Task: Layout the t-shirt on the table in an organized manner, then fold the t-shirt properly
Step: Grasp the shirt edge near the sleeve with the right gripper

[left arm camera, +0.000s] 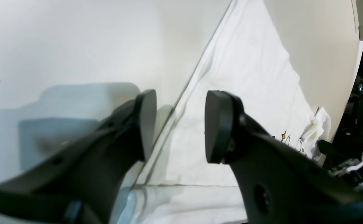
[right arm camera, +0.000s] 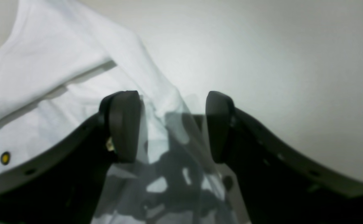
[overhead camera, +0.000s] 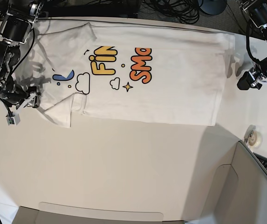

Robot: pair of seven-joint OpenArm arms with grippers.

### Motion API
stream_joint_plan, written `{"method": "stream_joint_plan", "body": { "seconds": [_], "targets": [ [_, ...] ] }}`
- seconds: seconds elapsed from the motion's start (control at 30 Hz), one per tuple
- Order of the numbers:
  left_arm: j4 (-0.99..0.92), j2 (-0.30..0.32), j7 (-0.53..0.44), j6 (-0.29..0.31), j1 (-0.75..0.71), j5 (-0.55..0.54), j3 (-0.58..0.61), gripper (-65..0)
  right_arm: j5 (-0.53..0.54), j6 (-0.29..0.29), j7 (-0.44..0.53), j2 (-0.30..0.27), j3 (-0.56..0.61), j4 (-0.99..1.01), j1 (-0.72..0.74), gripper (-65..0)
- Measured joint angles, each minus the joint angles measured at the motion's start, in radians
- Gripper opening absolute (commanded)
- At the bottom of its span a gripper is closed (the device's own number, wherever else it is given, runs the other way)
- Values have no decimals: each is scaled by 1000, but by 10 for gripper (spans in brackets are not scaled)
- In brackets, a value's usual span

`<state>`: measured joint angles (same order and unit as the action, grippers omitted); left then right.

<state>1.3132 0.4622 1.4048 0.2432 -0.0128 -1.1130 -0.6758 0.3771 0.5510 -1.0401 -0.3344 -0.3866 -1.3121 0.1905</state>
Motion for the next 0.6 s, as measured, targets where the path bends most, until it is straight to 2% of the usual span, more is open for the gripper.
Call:
{"method": "stream_joint_plan", "body": {
  "seconds": [0.1, 0.23, 0.3, 0.33, 0.43, 0.6],
  "targets": [
    [0, 0, 0, 0, -1, 2, 0, -400, 10, 0, 53, -10, 16, 37, 6, -313],
    [0, 0, 0, 0, 0, 0, 0, -400, 10, 0, 69, -17, 51, 42, 9, -314],
    [0, 0, 0, 0, -1, 0, 0, -400, 10, 0, 69, -17, 53, 40, 9, -336],
    [0, 0, 0, 0, -1, 2, 0, -400, 10, 0, 69, -17, 53, 40, 9, -377],
    [0, 0, 0, 0, 0, 1, 0, -400, 17, 0, 64, -17, 53, 40, 8, -644],
    [-2, 2, 1, 0, 11, 2, 0, -397, 21, 3, 66, -17, 55, 45, 7, -647]
  ]
}}
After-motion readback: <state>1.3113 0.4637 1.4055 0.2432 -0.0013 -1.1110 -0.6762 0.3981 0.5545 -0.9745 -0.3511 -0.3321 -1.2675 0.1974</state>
